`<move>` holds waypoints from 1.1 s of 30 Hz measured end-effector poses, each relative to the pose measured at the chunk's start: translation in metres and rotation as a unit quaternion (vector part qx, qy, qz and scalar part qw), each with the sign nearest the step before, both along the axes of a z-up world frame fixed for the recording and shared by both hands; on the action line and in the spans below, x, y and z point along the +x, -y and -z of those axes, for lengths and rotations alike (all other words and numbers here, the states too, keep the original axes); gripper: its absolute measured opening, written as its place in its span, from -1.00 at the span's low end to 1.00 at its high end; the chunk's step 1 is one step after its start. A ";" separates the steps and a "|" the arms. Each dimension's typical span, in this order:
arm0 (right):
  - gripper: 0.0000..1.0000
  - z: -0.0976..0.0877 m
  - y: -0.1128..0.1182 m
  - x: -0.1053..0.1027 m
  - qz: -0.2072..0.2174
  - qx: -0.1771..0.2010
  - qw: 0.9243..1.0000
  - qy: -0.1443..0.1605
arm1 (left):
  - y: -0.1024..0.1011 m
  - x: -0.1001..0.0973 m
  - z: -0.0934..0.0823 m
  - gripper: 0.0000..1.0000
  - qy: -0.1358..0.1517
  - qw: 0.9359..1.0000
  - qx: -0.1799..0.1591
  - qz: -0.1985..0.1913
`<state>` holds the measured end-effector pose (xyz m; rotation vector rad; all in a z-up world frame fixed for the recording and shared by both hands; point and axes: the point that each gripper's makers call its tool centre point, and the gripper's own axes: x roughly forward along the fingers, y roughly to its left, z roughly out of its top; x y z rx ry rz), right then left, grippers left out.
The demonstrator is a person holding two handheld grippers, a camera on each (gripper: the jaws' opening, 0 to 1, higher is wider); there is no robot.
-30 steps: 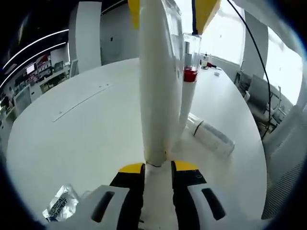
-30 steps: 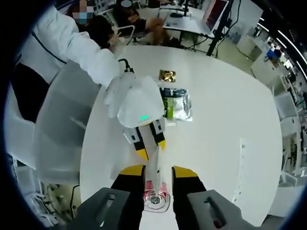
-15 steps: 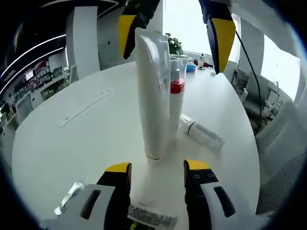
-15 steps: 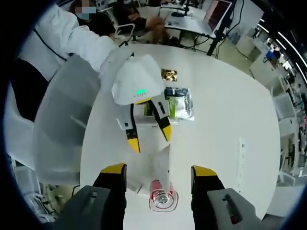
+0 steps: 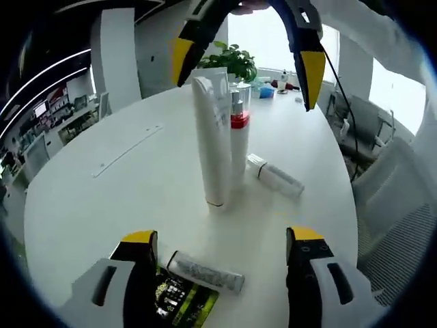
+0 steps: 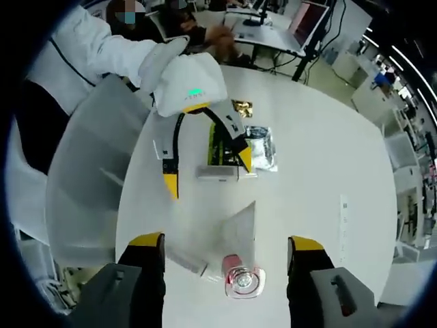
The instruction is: Arrange the skincare products in the storage area until every visible bottle or jar stands upright without overlapping.
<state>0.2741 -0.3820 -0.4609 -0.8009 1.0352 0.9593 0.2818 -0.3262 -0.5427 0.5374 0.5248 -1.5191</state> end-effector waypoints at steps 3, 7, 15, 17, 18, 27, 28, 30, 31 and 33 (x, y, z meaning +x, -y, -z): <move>0.45 0.000 0.001 -0.003 0.005 0.003 1.000 0.003 | -0.007 0.004 -0.002 0.57 0.002 1.000 0.000 -0.003; 0.59 0.000 0.001 -0.006 0.009 0.004 1.000 0.009 | -0.013 0.000 -0.008 0.67 -0.005 1.000 -0.004 -0.001; 0.75 -0.005 0.002 -0.009 0.020 0.010 0.999 0.024 | -0.024 0.002 -0.008 0.75 -0.008 1.000 0.003 -0.013; 0.77 -0.006 0.002 -0.010 0.022 0.011 0.999 0.028 | -0.027 0.002 -0.010 0.77 -0.005 1.000 0.002 -0.014; 0.79 -0.007 0.001 -0.010 0.024 0.013 0.999 0.032 | -0.029 0.004 -0.010 0.79 -0.005 1.000 0.001 -0.015; 0.94 -0.006 0.003 -0.016 0.037 0.025 0.998 0.041 | -0.047 0.009 -0.020 0.87 -0.002 0.999 -0.001 -0.035; 0.97 -0.006 0.003 -0.017 0.039 0.027 0.998 0.043 | -0.049 0.010 -0.020 0.88 -0.001 0.999 -0.001 -0.034; 0.98 -0.006 0.004 -0.018 0.043 0.029 0.998 0.046 | -0.053 0.009 -0.022 0.89 0.001 0.999 -0.001 -0.037; 0.98 -0.005 0.005 -0.019 0.045 0.029 0.997 0.047 | -0.054 0.008 -0.023 0.90 0.002 0.999 -0.002 -0.037; 0.98 -0.004 0.005 -0.022 0.049 0.031 0.997 0.048 | -0.058 0.013 -0.022 0.91 0.005 0.999 -0.003 -0.043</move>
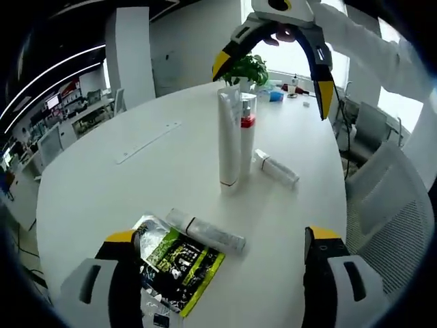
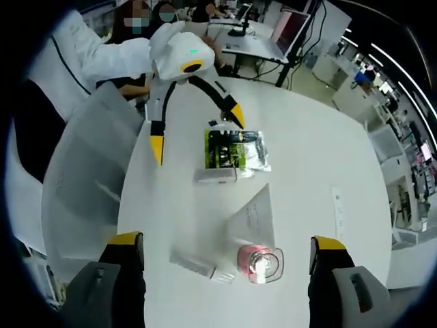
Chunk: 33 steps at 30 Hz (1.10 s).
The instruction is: Arrange the skincare products in the storage area until every visible bottle or jar stands upright without overlapping.
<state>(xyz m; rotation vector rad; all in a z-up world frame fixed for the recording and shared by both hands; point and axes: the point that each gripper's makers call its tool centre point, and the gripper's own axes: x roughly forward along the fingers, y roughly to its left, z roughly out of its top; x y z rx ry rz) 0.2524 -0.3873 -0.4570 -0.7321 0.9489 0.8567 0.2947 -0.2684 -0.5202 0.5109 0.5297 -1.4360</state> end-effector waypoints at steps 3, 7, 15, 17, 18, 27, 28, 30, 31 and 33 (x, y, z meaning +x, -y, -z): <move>0.99 0.001 0.000 -0.004 0.003 0.002 1.000 -0.001 | -0.003 -0.003 -0.003 0.93 -0.002 1.000 -0.003 -0.004; 0.99 -0.001 0.001 -0.006 0.012 0.008 1.000 0.008 | -0.007 -0.004 -0.007 0.98 -0.004 1.000 -0.008 -0.008; 0.99 -0.009 0.005 -0.012 0.041 0.023 0.998 0.041 | -0.018 -0.006 -0.018 0.98 -0.003 1.000 -0.020 -0.019; 0.99 -0.008 0.008 -0.014 0.050 0.025 0.997 0.045 | -0.024 -0.002 -0.019 0.98 -0.002 0.999 -0.020 -0.027; 0.99 -0.008 0.011 -0.016 0.056 0.027 0.997 0.047 | -0.026 0.000 -0.019 0.98 -0.003 0.999 -0.019 -0.032; 0.99 -0.005 0.022 -0.035 0.095 0.040 0.993 0.062 | -0.046 0.004 -0.022 0.98 -0.008 0.998 -0.028 -0.057; 0.99 -0.004 0.024 -0.037 0.100 0.042 0.992 0.063 | -0.048 0.003 -0.023 0.98 -0.008 0.998 -0.029 -0.058; 0.99 -0.002 0.027 -0.039 0.110 0.045 0.991 0.064 | -0.049 0.002 -0.023 0.98 -0.009 0.998 -0.030 -0.059; 0.99 -0.001 0.028 -0.040 0.111 0.046 0.991 0.064 | -0.050 0.001 -0.023 0.98 -0.007 0.998 -0.030 -0.060; 0.99 0.002 0.031 -0.042 0.114 0.046 0.990 0.064 | -0.052 0.001 -0.023 0.98 -0.006 0.998 -0.029 -0.064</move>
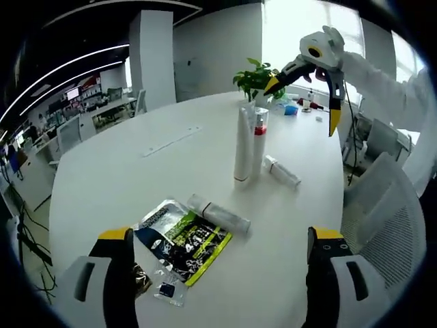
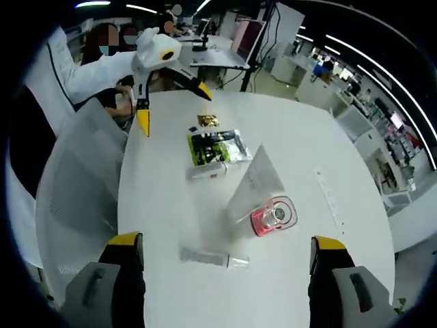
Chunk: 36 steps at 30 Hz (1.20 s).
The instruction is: Arrange the skincare products in the storage area until every visible bottle or jar stands upright without overlapping.
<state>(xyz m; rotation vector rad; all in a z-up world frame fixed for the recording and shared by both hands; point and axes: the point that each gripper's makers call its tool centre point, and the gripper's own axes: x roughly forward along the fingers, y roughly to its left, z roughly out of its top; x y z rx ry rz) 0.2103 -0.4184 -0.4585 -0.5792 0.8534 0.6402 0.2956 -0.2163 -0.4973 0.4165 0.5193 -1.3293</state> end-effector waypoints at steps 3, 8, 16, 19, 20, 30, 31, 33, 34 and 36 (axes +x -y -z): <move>0.99 0.002 0.000 -0.004 0.009 0.006 1.000 0.001 | -0.003 -0.003 -0.002 0.98 -0.001 1.000 -0.003 -0.007; 0.99 0.008 0.003 -0.007 0.023 0.013 1.000 0.004 | -0.006 -0.007 -0.004 0.98 0.000 1.000 -0.007 -0.015; 0.97 0.018 -0.002 -0.018 0.041 0.025 0.999 0.008 | -0.008 -0.013 -0.003 0.98 -0.009 1.000 -0.012 -0.024; 0.92 0.021 -0.004 -0.019 0.055 0.039 0.998 0.013 | -0.006 -0.016 -0.003 0.98 -0.013 0.999 -0.018 -0.025; 0.90 0.023 -0.004 -0.019 0.061 0.044 0.997 0.015 | -0.004 -0.020 -0.003 0.98 -0.014 0.999 -0.019 -0.025; 0.63 0.053 0.002 -0.024 0.121 0.061 0.991 -0.005 | -0.012 -0.010 -0.002 0.98 -0.017 0.999 -0.024 -0.030; 0.59 0.055 0.001 -0.025 0.125 0.065 0.990 -0.011 | -0.012 -0.010 -0.002 0.98 -0.019 0.999 -0.027 -0.029; 0.57 0.057 0.001 -0.022 0.125 0.068 0.990 -0.004 | -0.012 -0.011 -0.001 0.98 -0.024 0.999 -0.028 -0.032; 0.54 0.058 0.001 -0.022 0.130 0.069 0.989 -0.005 | -0.013 -0.010 0.001 0.98 -0.026 0.999 -0.027 -0.033; 0.48 0.062 0.001 -0.021 0.142 0.071 0.987 -0.006 | -0.015 -0.009 0.002 0.98 -0.025 0.999 -0.026 -0.034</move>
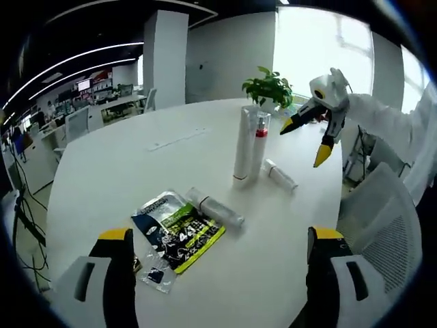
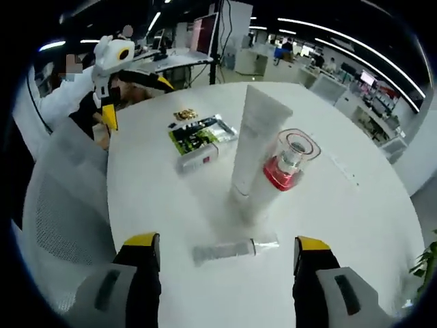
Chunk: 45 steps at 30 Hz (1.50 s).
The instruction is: Arrange the skincare products in the storage area until every visible bottle or jar stands upright without overlapping.
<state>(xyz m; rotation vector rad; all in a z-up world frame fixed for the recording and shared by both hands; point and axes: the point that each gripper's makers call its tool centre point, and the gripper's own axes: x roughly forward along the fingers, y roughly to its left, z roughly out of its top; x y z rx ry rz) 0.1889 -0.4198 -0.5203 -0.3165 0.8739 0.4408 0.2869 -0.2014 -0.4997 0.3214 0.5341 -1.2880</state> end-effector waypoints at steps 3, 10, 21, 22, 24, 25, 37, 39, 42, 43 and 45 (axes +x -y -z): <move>0.42 0.010 0.001 -0.001 0.019 0.007 1.000 -0.014 | 0.001 -0.003 0.000 0.98 -0.002 1.000 -0.004 0.000; 0.30 0.038 0.003 -0.005 0.084 0.033 0.994 -0.056 | 0.002 -0.006 0.001 0.98 -0.005 1.000 -0.008 -0.002; -0.03 0.063 0.011 0.001 0.152 0.029 0.984 -0.083 | 0.003 -0.013 0.003 0.96 -0.012 1.000 -0.010 -0.002; -0.04 0.065 0.011 0.002 0.155 0.028 0.984 -0.084 | 0.003 -0.014 0.003 0.96 -0.012 1.000 -0.011 -0.002; -0.08 0.070 0.011 0.004 0.161 0.024 0.983 -0.087 | 0.004 -0.014 0.004 0.96 -0.014 1.000 -0.012 -0.002; -0.09 0.070 0.012 0.004 0.163 0.023 0.982 -0.087 | 0.004 -0.015 0.004 0.95 -0.015 1.000 -0.011 -0.002; -0.28 0.086 0.019 0.007 0.185 0.009 0.977 -0.101 | 0.001 -0.013 0.008 0.93 -0.020 1.000 -0.011 -0.001; -0.31 0.087 0.019 0.004 0.189 0.006 0.977 -0.103 | 0.001 -0.013 0.009 0.93 -0.022 1.000 -0.012 -0.002; -0.39 0.089 0.021 0.003 0.190 0.005 0.977 -0.101 | 0.002 -0.015 0.009 0.93 -0.022 1.000 -0.011 -0.002; -0.42 0.090 0.022 0.003 0.189 0.003 0.977 -0.102 | 0.002 -0.015 0.009 0.92 -0.022 1.000 -0.011 -0.002; -0.44 0.093 0.024 0.001 0.189 -0.001 0.976 -0.105 | 0.003 -0.016 0.009 0.92 -0.023 1.000 -0.010 0.000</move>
